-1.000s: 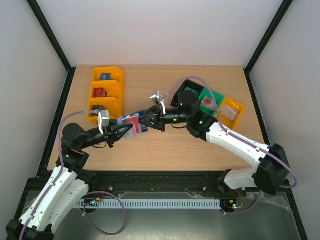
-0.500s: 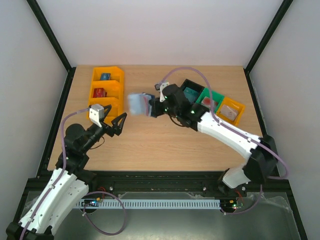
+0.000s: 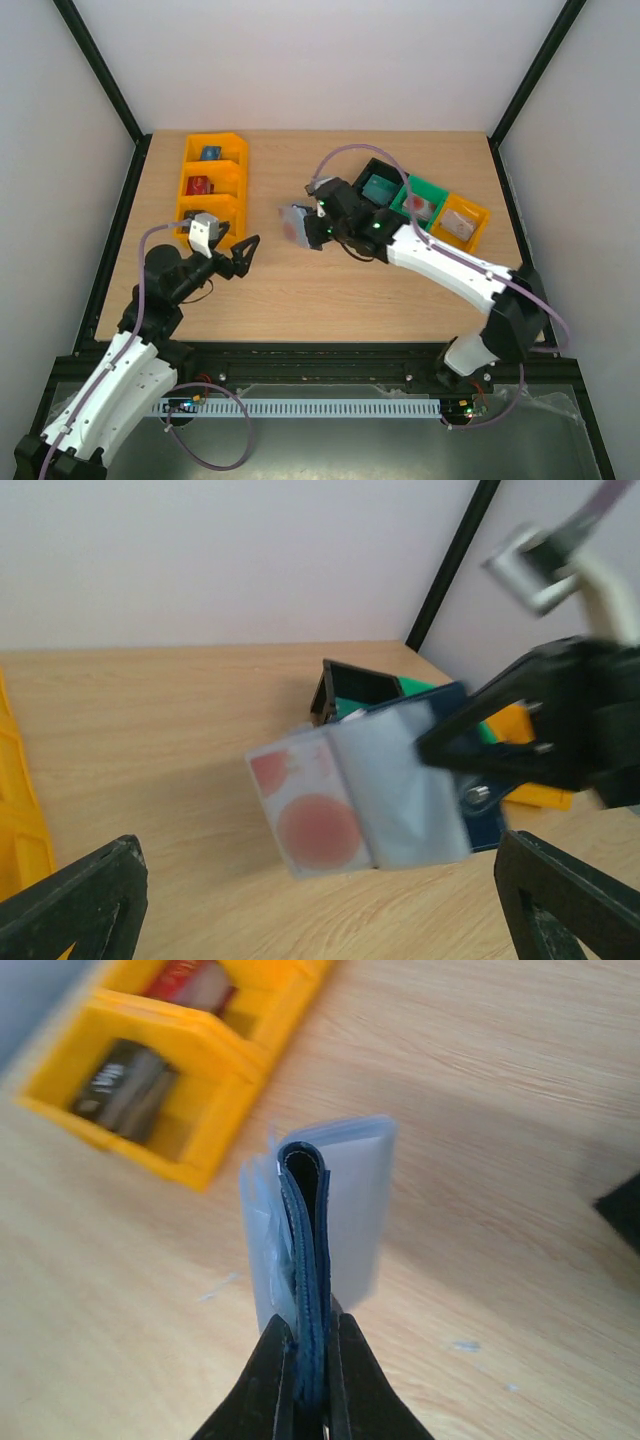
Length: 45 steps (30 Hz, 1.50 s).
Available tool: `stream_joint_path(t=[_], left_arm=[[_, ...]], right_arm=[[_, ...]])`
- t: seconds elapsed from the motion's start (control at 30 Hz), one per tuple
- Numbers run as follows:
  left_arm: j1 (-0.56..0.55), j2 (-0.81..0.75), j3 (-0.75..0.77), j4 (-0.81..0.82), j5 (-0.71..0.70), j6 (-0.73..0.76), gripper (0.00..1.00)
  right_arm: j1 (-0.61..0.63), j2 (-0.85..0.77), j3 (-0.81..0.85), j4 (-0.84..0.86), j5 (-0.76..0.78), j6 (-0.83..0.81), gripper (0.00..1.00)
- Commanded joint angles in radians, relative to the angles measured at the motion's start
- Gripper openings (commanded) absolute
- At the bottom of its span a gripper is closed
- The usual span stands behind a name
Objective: Take the credit cards out of the card holder
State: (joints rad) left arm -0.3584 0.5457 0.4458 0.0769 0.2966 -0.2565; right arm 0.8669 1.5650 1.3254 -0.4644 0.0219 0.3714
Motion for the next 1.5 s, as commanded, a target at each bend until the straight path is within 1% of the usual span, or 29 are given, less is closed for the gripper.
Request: stream_joint_path(t=[0.0,0.1,0.17,0.2,0.27,0.33,0.47,0.57,0.67,0.73,0.83,0.87,0.97,1.07,1.13,1.2,1.27,1.37,1.47], left_arm=[[0.022,0.004,-0.017,-0.042,0.03,-0.027,0.96],[0.035,-0.007,-0.011,-0.029,0.149,0.0,0.99],[0.043,-0.016,-0.006,-0.01,0.257,0.015,0.99],[0.046,-0.023,-0.005,0.0,0.312,0.017,1.0],[0.049,-0.038,-0.005,0.023,0.402,0.018,1.0],[0.049,-0.052,-0.004,0.046,0.474,0.02,1.0],[0.052,-0.058,0.008,0.038,0.521,0.031,0.94],[0.063,-0.071,0.03,-0.009,0.555,0.076,0.9],[0.078,-0.093,0.061,-0.077,0.634,0.155,0.88],[0.091,-0.098,0.082,-0.116,0.684,0.187,0.83],[0.109,-0.096,0.092,-0.136,0.705,0.203,0.74],[0.114,-0.096,0.091,-0.131,0.713,0.206,0.72],[0.122,-0.09,0.077,-0.096,0.74,0.185,0.69],[0.122,-0.078,0.065,-0.066,0.764,0.173,0.58],[0.123,-0.073,0.047,-0.014,0.778,0.157,0.5],[0.117,-0.068,0.017,0.087,0.792,0.109,0.48],[0.1,-0.061,0.0,0.167,0.767,0.048,0.46],[0.064,-0.049,-0.006,0.195,0.747,0.047,0.45],[0.023,-0.046,-0.029,0.234,0.708,0.04,0.43]], right_arm=[[-0.061,-0.167,-0.13,0.267,-0.396,-0.046,0.02],[-0.089,-0.251,-0.229,0.403,-0.663,-0.098,0.02],[-0.09,-0.295,-0.261,0.454,-0.832,-0.15,0.02],[-0.09,-0.315,-0.272,0.472,-0.891,-0.168,0.02],[-0.091,-0.343,-0.277,0.475,-0.962,-0.205,0.02],[-0.092,-0.353,-0.264,0.433,-1.008,-0.243,0.02],[-0.096,-0.356,-0.244,0.368,-1.116,-0.307,0.02],[-0.113,-0.37,-0.238,0.311,-1.142,-0.357,0.02],[-0.138,-0.388,-0.226,0.276,-1.169,-0.38,0.02],[-0.144,-0.399,-0.207,0.243,-1.18,-0.404,0.02],[-0.145,-0.411,-0.178,0.16,-1.164,-0.446,0.02],[-0.145,-0.414,-0.17,0.148,-1.163,-0.455,0.02],[-0.145,-0.426,-0.163,0.125,-1.166,-0.455,0.02],[-0.145,-0.441,-0.167,0.123,-1.164,-0.451,0.02],[-0.145,-0.45,-0.176,0.147,-1.156,-0.429,0.02],[-0.145,-0.445,-0.193,0.184,-1.149,-0.396,0.02],[-0.145,-0.428,-0.2,0.204,-1.156,-0.377,0.02],[-0.145,-0.412,-0.204,0.24,-1.17,-0.351,0.02],[-0.145,-0.414,-0.221,0.31,-1.182,-0.319,0.02]])
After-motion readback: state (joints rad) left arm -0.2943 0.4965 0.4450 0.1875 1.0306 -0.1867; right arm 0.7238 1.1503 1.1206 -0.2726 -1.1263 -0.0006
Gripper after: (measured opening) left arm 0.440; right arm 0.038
